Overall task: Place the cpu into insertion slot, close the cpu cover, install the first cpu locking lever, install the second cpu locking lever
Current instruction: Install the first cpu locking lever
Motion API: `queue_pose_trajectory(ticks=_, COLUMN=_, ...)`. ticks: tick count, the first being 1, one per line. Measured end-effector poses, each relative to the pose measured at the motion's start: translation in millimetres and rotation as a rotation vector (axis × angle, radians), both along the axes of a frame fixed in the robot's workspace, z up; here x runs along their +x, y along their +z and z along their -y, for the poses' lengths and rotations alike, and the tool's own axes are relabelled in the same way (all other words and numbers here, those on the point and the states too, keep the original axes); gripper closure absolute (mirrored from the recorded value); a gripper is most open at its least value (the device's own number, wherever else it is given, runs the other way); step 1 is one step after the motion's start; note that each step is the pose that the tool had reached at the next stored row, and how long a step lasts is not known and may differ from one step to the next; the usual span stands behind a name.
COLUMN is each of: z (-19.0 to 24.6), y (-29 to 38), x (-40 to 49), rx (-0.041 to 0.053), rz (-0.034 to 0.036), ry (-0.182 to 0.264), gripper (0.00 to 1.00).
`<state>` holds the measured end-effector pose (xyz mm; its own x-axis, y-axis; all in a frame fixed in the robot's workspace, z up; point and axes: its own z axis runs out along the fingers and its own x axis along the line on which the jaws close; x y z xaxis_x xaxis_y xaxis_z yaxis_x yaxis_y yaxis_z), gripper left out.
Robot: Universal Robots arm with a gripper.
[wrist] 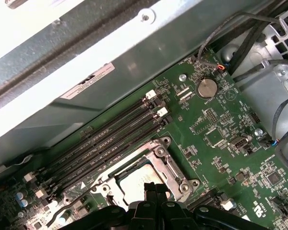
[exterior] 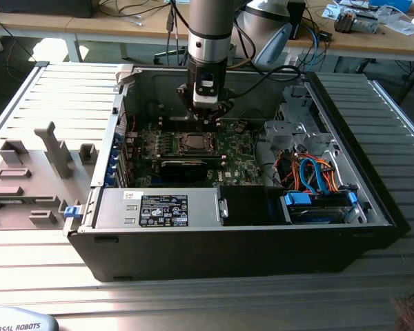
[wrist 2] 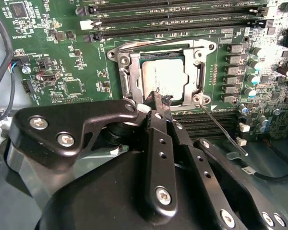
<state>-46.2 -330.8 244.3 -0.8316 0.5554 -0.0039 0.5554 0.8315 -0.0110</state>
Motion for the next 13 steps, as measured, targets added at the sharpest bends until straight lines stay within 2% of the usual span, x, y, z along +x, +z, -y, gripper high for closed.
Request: queue_pose_trajectory(ticks=13, z=0.0, y=0.0, x=0.0, rx=0.0000, rz=0.0000, ry=0.020, gripper=0.89)
